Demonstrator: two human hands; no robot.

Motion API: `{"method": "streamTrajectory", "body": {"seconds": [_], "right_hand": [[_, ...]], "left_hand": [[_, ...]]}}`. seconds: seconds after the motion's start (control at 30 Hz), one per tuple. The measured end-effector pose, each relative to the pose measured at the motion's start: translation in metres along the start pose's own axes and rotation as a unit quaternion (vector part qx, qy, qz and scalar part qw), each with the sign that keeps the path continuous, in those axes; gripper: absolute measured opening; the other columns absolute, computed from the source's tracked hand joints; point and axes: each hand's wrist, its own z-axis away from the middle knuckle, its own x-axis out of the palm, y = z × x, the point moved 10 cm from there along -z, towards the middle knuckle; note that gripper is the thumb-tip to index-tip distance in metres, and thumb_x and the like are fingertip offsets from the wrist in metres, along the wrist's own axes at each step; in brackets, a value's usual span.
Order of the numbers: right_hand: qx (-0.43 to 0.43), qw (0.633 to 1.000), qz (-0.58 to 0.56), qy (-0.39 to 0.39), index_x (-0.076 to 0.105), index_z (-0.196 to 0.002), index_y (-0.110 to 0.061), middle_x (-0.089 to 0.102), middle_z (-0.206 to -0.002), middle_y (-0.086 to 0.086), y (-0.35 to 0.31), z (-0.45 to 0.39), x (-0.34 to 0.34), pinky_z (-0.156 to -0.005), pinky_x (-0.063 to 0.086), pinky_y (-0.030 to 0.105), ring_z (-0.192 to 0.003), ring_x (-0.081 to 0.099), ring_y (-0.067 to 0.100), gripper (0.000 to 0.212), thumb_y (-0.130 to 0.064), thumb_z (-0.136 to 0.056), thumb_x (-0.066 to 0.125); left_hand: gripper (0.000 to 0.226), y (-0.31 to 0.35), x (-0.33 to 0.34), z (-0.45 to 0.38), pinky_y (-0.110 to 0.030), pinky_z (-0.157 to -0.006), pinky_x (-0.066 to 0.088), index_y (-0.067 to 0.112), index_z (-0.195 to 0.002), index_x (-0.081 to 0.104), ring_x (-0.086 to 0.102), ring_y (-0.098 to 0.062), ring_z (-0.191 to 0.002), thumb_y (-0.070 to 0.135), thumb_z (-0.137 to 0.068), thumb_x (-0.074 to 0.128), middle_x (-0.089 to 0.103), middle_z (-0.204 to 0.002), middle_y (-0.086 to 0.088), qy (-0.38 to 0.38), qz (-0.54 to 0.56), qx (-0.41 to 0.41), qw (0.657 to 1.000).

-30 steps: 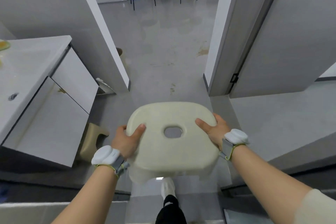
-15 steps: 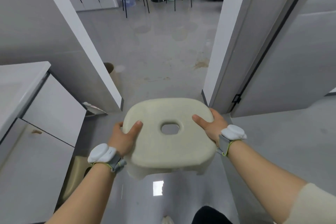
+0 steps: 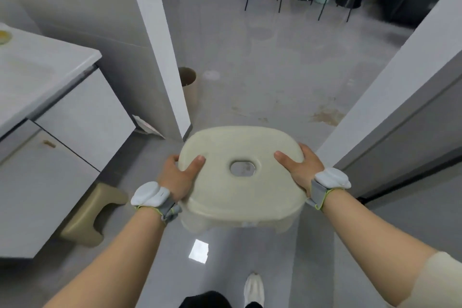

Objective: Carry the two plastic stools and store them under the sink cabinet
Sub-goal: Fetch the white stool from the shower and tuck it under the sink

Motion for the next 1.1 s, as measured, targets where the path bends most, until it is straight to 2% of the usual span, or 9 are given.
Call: {"method": "streamTrajectory", "body": {"seconds": [0.07,0.2,0.37,0.47,0.53,0.63,0.8,0.87,1.1], "right_hand": [[-0.026,0.998,0.025,-0.043,0.047,-0.125,-0.027,0.06,-0.097,-0.011,-0.031,-0.04,0.021,-0.086,0.049,0.037,-0.091,0.059,0.02,0.061,-0.053,-0.075,0.07],[-0.044,0.997,0.022,-0.065,0.047,-0.116,-0.031,0.055,-0.085,-0.02,-0.051,-0.072,0.04,-0.078,0.044,0.03,-0.076,0.057,0.007,0.047,-0.045,-0.078,0.071],[-0.07,0.991,0.048,-0.103,0.052,-0.121,-0.026,0.062,-0.092,-0.008,-0.094,-0.124,0.093,-0.076,0.042,0.027,-0.083,0.06,0.019,0.053,-0.046,-0.076,0.072],[-0.082,0.986,0.069,-0.125,0.052,-0.116,-0.029,0.061,-0.088,-0.014,-0.122,-0.162,0.135,-0.075,0.042,0.027,-0.077,0.059,0.013,0.047,-0.045,-0.077,0.072],[-0.086,0.984,0.065,-0.143,0.052,-0.115,-0.029,0.065,-0.093,-0.008,-0.137,-0.177,0.156,-0.077,0.044,0.029,-0.081,0.061,0.016,0.048,-0.047,-0.075,0.073],[-0.098,0.978,0.073,-0.168,0.053,-0.121,-0.028,0.066,-0.1,-0.005,-0.167,-0.201,0.195,-0.082,0.049,0.033,-0.091,0.064,0.023,0.059,-0.051,-0.072,0.074],[-0.123,0.963,0.096,-0.221,0.049,-0.125,-0.028,0.062,-0.098,-0.008,-0.211,-0.228,0.25,-0.077,0.042,0.028,-0.083,0.059,0.016,0.057,-0.047,-0.077,0.071],[-0.123,0.956,0.108,-0.242,0.047,-0.127,-0.029,0.059,-0.095,-0.011,-0.226,-0.242,0.276,-0.079,0.041,0.029,-0.084,0.057,0.017,0.057,-0.046,-0.078,0.071],[-0.15,0.921,0.154,-0.326,0.047,-0.126,-0.033,0.062,-0.103,-0.009,-0.266,-0.276,0.362,-0.08,0.045,0.03,-0.093,0.06,0.02,0.061,-0.053,-0.073,0.071]], "left_hand": [[0.07,-0.003,-0.014,-0.022,-0.028,-0.078,0.037,0.015,-0.132,0.041,0.053,-0.022,-0.091,0.056,-0.079,0.061,0.058,-0.114,-0.005,0.055,0.032,-0.035,0.997],[0.073,0.002,-0.023,-0.04,-0.028,-0.078,0.038,0.016,-0.134,0.039,0.053,-0.023,-0.09,0.058,-0.078,0.061,0.059,-0.117,-0.007,0.072,0.044,-0.054,0.995],[0.075,-0.006,-0.051,-0.081,-0.03,-0.079,0.044,0.018,-0.133,0.037,0.059,-0.024,-0.09,0.061,-0.076,0.061,0.061,-0.113,-0.004,0.111,0.071,-0.086,0.987],[0.078,-0.012,-0.074,-0.118,-0.032,-0.08,0.047,0.02,-0.134,0.035,0.061,-0.024,-0.089,0.064,-0.075,0.06,0.059,-0.107,-0.001,0.131,0.084,-0.108,0.982],[0.076,-0.011,-0.085,-0.132,-0.032,-0.078,0.047,0.021,-0.133,0.036,0.06,-0.022,-0.088,0.063,-0.075,0.061,0.058,-0.106,0.0,0.141,0.097,-0.114,0.979],[0.078,-0.015,-0.111,-0.156,-0.039,-0.088,0.05,0.023,-0.13,0.038,0.062,-0.026,-0.095,0.067,-0.07,0.061,0.061,-0.112,-0.002,0.168,0.106,-0.127,0.972],[0.082,-0.021,-0.147,-0.184,-0.046,-0.092,0.05,0.022,-0.128,0.039,0.062,-0.029,-0.099,0.071,-0.066,0.06,0.061,-0.114,-0.002,0.208,0.131,-0.148,0.958],[0.079,-0.026,-0.158,-0.196,-0.044,-0.091,0.05,0.022,-0.127,0.04,0.063,-0.028,-0.098,0.069,-0.068,0.061,0.061,-0.112,-0.002,0.232,0.151,-0.159,0.947],[0.068,-0.046,-0.184,-0.217,-0.031,-0.083,0.045,0.018,-0.128,0.041,0.059,-0.026,-0.094,0.057,-0.077,0.063,0.057,-0.108,-0.002,0.31,0.204,-0.192,0.909]]}}
